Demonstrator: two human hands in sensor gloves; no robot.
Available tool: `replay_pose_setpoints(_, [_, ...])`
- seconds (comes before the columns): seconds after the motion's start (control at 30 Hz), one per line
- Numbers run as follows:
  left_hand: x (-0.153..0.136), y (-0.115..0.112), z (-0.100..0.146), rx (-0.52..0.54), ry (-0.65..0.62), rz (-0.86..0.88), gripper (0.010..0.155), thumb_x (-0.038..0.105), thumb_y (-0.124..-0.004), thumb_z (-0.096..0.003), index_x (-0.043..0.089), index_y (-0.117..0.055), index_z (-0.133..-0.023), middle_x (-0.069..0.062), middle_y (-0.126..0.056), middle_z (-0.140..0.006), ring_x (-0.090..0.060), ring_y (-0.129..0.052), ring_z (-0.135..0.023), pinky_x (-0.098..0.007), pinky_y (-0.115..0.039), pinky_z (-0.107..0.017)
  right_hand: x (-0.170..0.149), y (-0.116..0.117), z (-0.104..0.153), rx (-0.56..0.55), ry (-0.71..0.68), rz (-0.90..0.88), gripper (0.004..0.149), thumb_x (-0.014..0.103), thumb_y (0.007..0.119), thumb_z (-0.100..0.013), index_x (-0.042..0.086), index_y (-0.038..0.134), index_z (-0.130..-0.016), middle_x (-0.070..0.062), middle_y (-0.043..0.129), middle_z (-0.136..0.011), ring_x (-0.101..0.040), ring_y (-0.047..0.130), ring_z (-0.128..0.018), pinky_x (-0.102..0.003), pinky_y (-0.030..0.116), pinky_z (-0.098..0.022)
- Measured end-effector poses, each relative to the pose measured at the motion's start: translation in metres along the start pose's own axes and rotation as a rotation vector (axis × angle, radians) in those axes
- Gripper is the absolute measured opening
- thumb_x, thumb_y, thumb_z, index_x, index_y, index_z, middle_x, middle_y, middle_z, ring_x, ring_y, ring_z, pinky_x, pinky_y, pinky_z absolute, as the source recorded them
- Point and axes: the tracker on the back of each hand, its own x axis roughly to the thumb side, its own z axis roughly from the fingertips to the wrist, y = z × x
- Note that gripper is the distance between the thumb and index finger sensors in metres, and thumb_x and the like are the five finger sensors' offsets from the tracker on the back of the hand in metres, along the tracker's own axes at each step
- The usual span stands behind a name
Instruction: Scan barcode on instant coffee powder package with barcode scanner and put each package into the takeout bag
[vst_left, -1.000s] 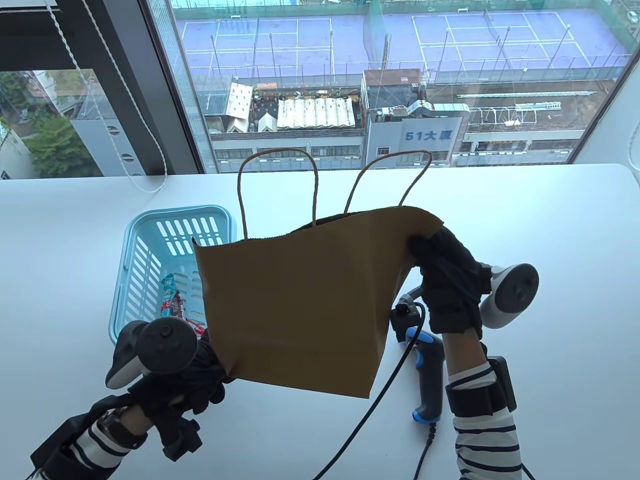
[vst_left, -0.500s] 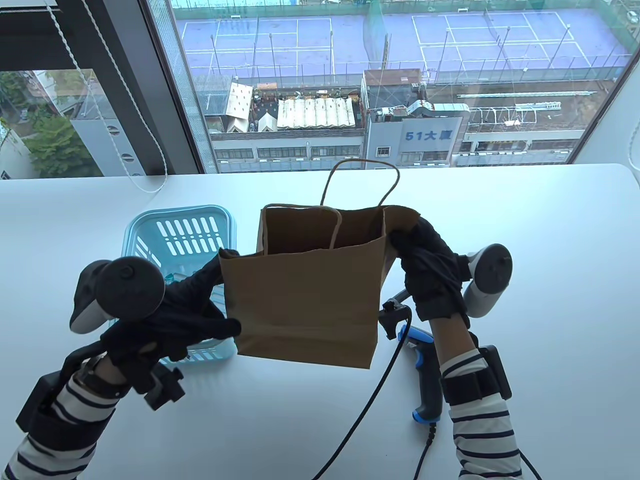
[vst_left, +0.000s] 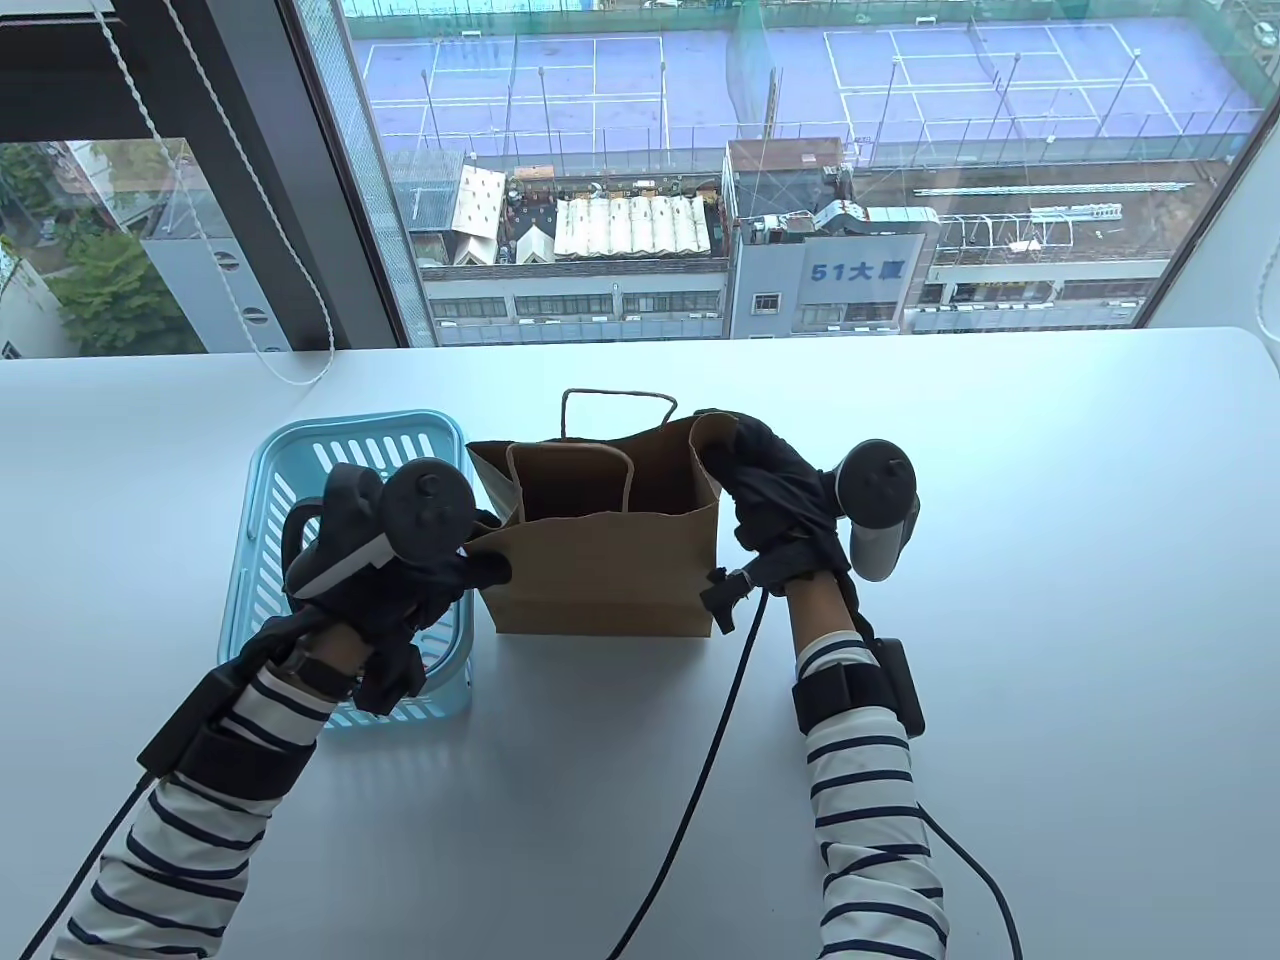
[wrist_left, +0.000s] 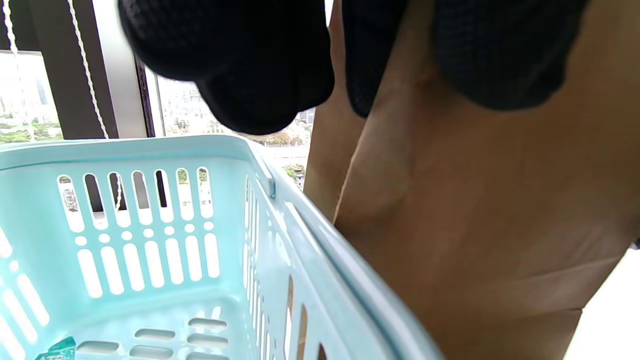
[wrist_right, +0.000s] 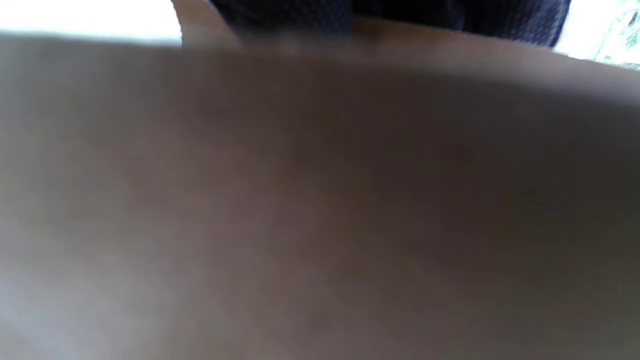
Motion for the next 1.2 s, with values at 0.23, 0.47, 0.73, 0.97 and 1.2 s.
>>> replay_pose_setpoints(0.23, [-0.012, 0.005, -0.005, 0.003, 0.021, 0.148, 0.064, 0.06, -0.081, -0.037, 0.024, -0.078, -0.09, -0.016, -0.08, -0.096, -0.029, -0.097, -0.056, -0.032, -0.086, -0.034, -0.01, 0.002, 0.003, 0.019, 0.054, 0.102, 0.047, 0.014, 0.076, -0.052, 0.009, 0.069, -0.098, -0.024, 0.078, -0.094, -0.056, 0.07, -0.087, -0.067, 0.054, -0.062])
replay_pose_setpoints(0.47, [-0.019, 0.012, 0.019, 0.089, -0.014, 0.1, 0.078, 0.056, -0.081, -0.038, 0.019, -0.058, -0.102, -0.023, -0.066, -0.103, -0.032, -0.093, -0.065, -0.035, -0.085, -0.041, -0.011, -0.015, 0.018, -0.035, 0.066, 0.121, 0.061, 0.021, 0.078, -0.052, 0.0, 0.056, -0.105, -0.032, 0.063, -0.102, -0.06, 0.062, -0.089, -0.067, 0.049, -0.062])
replay_pose_setpoints(0.73, [0.016, -0.009, 0.129, 0.775, -0.45, -0.259, 0.056, 0.048, -0.079, -0.0406, 0.025, -0.069, -0.091, -0.007, -0.086, -0.083, -0.016, -0.101, -0.046, -0.025, -0.09, -0.026, 0.035, -0.059, 0.097, 0.163, 0.125, 0.748, 0.069, 0.038, 0.081, -0.053, -0.009, 0.062, -0.1, -0.038, 0.072, -0.092, -0.065, 0.069, -0.077, -0.07, 0.057, -0.054])
replay_pose_setpoints(0.97, [0.051, -0.106, 0.16, 0.664, -0.64, -0.445, 0.036, 0.043, -0.078, -0.0424, 0.028, -0.082, -0.075, 0.001, -0.098, -0.058, -0.009, -0.102, -0.025, -0.022, -0.088, -0.011, 0.014, -0.037, 0.174, 0.443, 0.588, 1.387, 0.061, 0.05, 0.073, -0.053, -0.005, 0.089, -0.074, -0.025, 0.101, -0.051, -0.046, 0.099, -0.033, -0.057, 0.079, -0.027])
replay_pose_setpoints(1.2, [0.054, -0.145, 0.155, 0.546, -0.698, -0.442, 0.036, 0.042, -0.078, -0.0415, 0.027, -0.083, -0.074, 0.001, -0.099, -0.056, -0.009, -0.103, -0.023, -0.022, -0.089, -0.01, -0.028, -0.046, 0.187, 0.342, 0.702, 1.103, 0.078, 0.049, 0.08, -0.046, -0.017, 0.072, -0.086, -0.033, 0.091, -0.068, -0.053, 0.095, -0.046, -0.057, 0.078, -0.033])
